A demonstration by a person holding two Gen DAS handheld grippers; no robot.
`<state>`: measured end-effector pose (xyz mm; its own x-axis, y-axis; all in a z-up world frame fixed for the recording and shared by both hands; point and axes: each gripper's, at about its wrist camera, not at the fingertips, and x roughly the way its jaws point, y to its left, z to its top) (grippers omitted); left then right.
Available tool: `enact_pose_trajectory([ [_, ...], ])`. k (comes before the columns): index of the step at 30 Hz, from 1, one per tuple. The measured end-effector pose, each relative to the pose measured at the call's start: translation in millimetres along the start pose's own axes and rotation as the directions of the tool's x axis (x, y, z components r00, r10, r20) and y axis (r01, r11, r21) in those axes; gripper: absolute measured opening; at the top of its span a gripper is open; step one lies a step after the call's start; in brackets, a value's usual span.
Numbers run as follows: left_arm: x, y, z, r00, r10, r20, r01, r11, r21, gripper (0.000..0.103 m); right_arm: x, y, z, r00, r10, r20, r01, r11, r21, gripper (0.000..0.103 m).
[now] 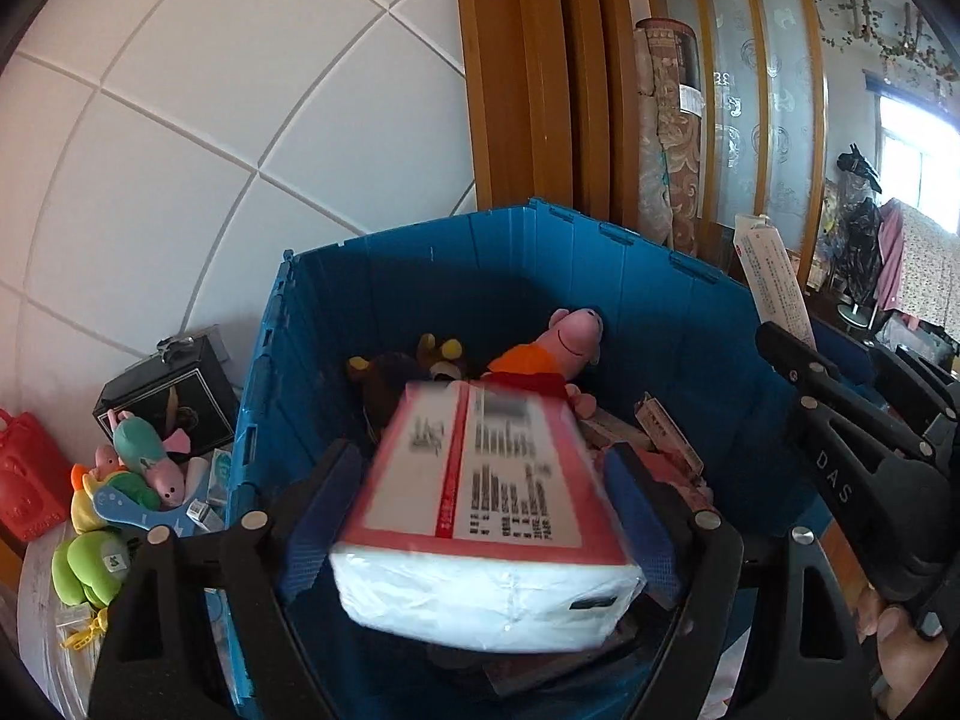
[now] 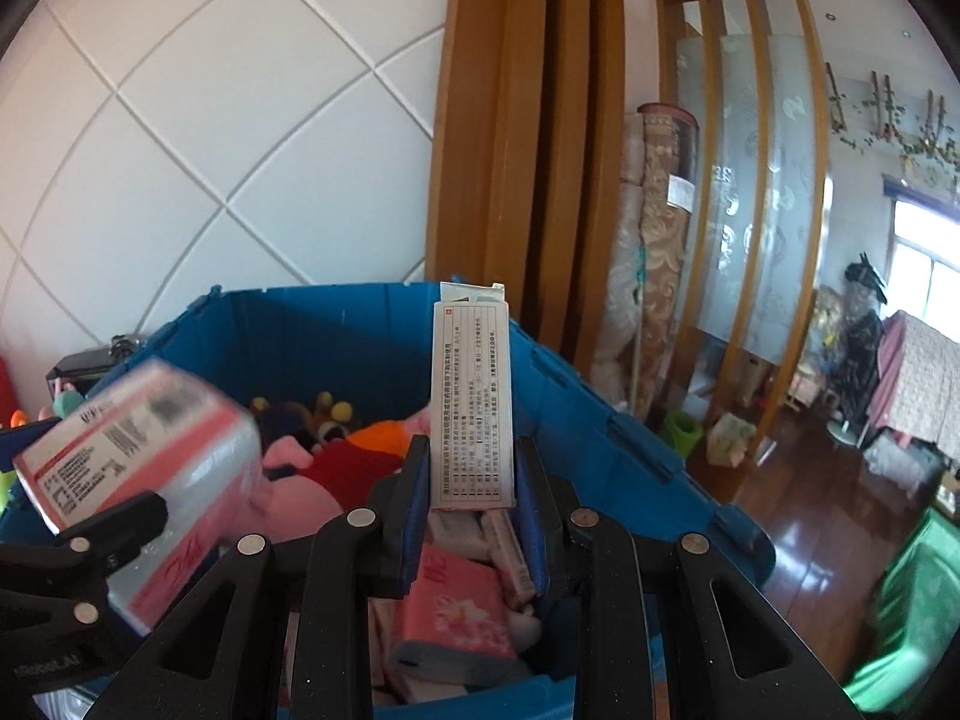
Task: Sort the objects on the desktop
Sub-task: 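Open both grippers to drop the package and leaflet into the crate, then move both grippers back toward the medicine boxes on the bed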
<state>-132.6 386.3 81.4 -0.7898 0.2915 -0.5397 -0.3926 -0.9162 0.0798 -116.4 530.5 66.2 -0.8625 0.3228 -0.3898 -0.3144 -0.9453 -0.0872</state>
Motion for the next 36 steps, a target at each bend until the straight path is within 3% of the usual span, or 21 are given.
enact_pose_trajectory([
  [6, -1.4, 1.1, 4.4, 1.000, 0.001, 0.002, -0.001, 1.000, 0.002, 0.084, 11.7, -1.3, -1.1, 1.000, -0.009, -0.030, 0.009, 1.000, -0.022, 0.030],
  [7, -1.5, 1.4, 3.4, 1.000, 0.001, 0.000, -0.001, 1.000, 0.003, 0.084, 11.2, 0.5, -1.4, 0.999, -0.012, -0.031, 0.011, 1.000, -0.024, 0.038],
  [8, -1.9, 1.3, 3.3, 1.000, 0.000, -0.002, 0.000, 1.000, 0.005, 0.084, 12.1, -0.8, -1.3, 0.999, -0.018, -0.031, 0.017, 1.000, -0.025, 0.058],
  [9, -2.4, 1.7, 2.3, 1.000, -0.002, -0.005, 0.002, 1.000, 0.006, 0.084, 11.4, -0.6, -1.6, 0.999, -0.020, -0.029, 0.020, 0.999, -0.027, 0.071],
  [10, -3.3, 2.2, 1.1, 1.000, -0.003, -0.006, 0.003, 1.000, 0.005, 0.084, 10.1, 0.1, -1.5, 0.999, -0.025, -0.024, 0.024, 0.999, -0.028, 0.093],
  [11, -4.7, 4.3, -0.5, 1.000, -0.005, -0.007, 0.005, 1.000, 0.003, 0.084, 6.3, 2.5, -1.8, 0.999, -0.037, -0.014, 0.037, 0.999, -0.031, 0.102],
  [21, -35.3, 44.3, -14.9, 0.999, 0.039, 0.022, -0.038, 0.997, -0.060, 0.085, -29.1, 24.6, -0.4, 0.997, -0.041, 0.063, 0.044, 0.998, -0.048, 0.103],
  [29, -68.7, 108.8, -36.5, 0.993, 0.088, 0.074, -0.075, 0.984, -0.161, 0.085, -58.6, 70.3, 3.7, 0.993, 0.062, 0.100, -0.055, 0.996, -0.064, 0.103],
  [36, -89.7, 170.4, -63.5, 0.988, 0.144, 0.058, -0.128, 0.966, -0.225, 0.085, -86.6, 129.9, 10.7, 0.974, 0.180, 0.136, -0.167, 0.981, -0.101, 0.103],
])
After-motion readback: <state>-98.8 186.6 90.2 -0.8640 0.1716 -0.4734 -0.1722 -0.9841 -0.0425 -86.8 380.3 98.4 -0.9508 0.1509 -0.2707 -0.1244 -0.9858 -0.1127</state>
